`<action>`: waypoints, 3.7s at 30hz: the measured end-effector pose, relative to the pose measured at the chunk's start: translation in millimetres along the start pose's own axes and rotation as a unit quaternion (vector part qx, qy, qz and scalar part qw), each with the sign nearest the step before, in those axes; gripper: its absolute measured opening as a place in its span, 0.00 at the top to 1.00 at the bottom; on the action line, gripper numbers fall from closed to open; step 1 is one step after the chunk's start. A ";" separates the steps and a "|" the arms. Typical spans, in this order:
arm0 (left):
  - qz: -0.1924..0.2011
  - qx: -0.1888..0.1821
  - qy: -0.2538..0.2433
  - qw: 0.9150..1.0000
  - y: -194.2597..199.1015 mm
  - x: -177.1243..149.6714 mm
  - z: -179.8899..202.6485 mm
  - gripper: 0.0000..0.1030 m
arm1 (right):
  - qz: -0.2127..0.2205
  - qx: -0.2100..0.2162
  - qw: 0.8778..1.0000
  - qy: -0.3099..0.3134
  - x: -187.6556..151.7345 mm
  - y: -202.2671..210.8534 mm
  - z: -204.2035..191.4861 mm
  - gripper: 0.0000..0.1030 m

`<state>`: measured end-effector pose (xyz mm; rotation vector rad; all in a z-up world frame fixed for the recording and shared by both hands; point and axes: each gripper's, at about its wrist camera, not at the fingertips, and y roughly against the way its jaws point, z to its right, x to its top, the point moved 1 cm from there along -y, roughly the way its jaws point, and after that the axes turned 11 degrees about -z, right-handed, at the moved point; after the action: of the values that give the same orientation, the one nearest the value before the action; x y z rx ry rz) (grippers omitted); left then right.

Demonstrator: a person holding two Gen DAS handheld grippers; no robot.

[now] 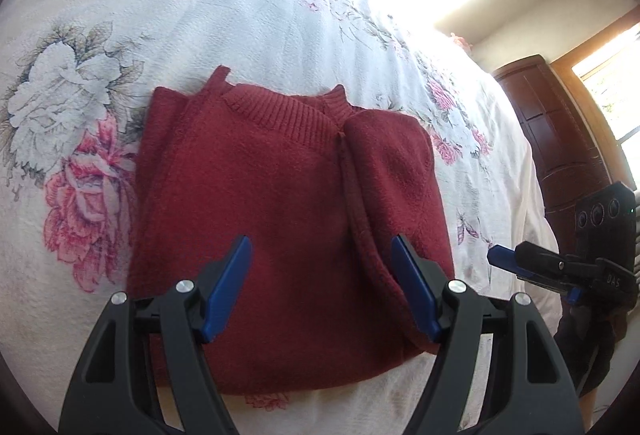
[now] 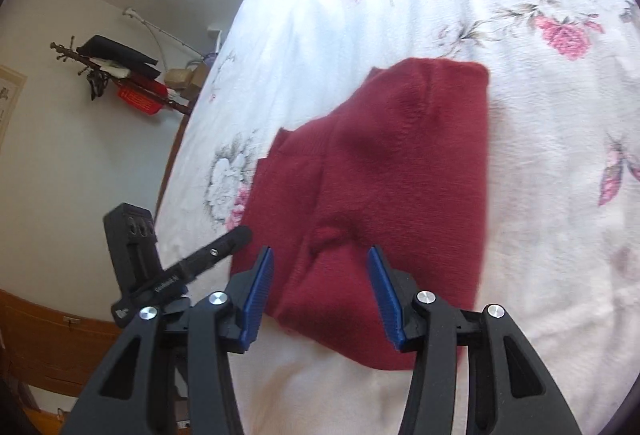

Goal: Fold small clothes
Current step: 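Fold the side edge inward over the body with the right gripper, release, then grasp the other side edge of the sweater with the left gripper, then fold the side edge inward with the left gripper and release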

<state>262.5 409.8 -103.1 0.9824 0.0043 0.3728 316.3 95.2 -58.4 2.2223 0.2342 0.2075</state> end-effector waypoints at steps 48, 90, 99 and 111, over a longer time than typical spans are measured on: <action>0.030 0.002 0.013 0.999 44.3 45.1 -12.3 0.86 | -0.023 -0.019 0.999 -0.021 -69.3 -32.0 83.3 0.51; 0.025 0.000 0.051 0.998 75.1 -74.1 -83.7 0.93 | -0.045 -0.014 0.998 0.038 -74.7 -62.5 11.5 0.46; 0.004 0.032 0.059 0.998 45.5 -79.7 -114.0 0.93 | -0.071 0.020 0.997 0.020 -64.5 -92.9 8.4 0.59; -0.007 0.063 0.058 0.996 26.6 -78.2 -122.9 0.71 | -0.071 -0.011 0.997 0.018 -76.9 -110.2 22.5 0.80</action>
<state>160.1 498.4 -163.0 1.0844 0.1409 0.4193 236.5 126.5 -164.3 2.1718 0.4067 0.1717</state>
